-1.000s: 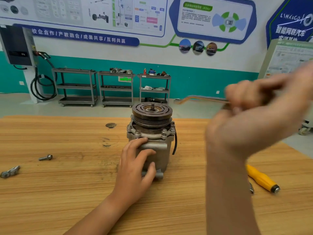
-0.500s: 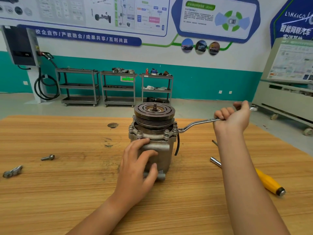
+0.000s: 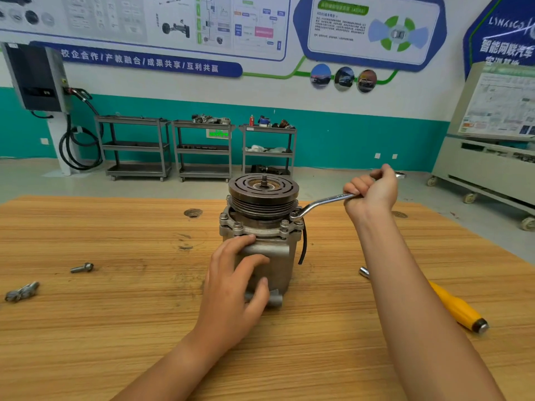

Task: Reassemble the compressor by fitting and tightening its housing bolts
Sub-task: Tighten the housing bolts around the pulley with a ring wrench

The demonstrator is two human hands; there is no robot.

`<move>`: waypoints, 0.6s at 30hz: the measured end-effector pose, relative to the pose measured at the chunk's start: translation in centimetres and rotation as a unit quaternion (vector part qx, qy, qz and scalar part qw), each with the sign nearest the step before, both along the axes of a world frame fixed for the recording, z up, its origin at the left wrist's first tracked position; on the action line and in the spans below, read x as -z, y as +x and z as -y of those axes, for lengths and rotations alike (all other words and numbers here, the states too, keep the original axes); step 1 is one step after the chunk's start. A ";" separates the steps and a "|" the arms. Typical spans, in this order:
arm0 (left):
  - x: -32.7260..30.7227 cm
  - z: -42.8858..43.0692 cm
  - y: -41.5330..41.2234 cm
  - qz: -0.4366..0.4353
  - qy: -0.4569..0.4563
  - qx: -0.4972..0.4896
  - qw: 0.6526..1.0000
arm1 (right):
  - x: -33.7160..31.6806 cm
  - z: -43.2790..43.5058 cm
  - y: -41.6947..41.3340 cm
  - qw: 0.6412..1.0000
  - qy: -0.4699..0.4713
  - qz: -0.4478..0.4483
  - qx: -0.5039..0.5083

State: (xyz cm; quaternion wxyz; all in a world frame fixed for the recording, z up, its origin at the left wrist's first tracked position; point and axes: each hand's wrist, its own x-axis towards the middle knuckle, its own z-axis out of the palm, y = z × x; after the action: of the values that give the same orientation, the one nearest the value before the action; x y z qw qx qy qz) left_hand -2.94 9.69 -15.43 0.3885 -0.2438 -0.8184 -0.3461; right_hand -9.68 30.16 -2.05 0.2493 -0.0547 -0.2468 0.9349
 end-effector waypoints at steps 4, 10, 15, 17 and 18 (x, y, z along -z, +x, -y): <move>0.0 0.0 0.0 0.002 0.000 0.002 1.000 | -0.5 -0.2 -0.2 1.000 0.020 0.002 -0.024; 0.1 0.1 0.0 0.000 0.000 0.002 1.000 | -0.3 -1.0 0.1 1.000 0.018 0.007 -0.002; 0.1 0.0 0.0 0.000 0.001 0.001 1.000 | 0.2 -0.9 0.1 0.999 0.016 0.020 0.026; 0.1 0.0 -0.1 -0.001 0.000 0.000 1.000 | 1.1 -1.1 0.7 0.999 0.007 0.022 0.043; 0.1 0.0 -0.1 0.000 0.000 0.000 1.000 | 1.7 -1.1 1.2 0.998 -0.004 0.022 0.052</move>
State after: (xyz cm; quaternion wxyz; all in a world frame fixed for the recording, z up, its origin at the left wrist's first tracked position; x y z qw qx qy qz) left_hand -3.05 9.70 -15.53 0.3886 -0.2440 -0.8184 -0.3460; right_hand -8.46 31.29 -3.76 0.2918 -0.0894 -0.2454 0.9201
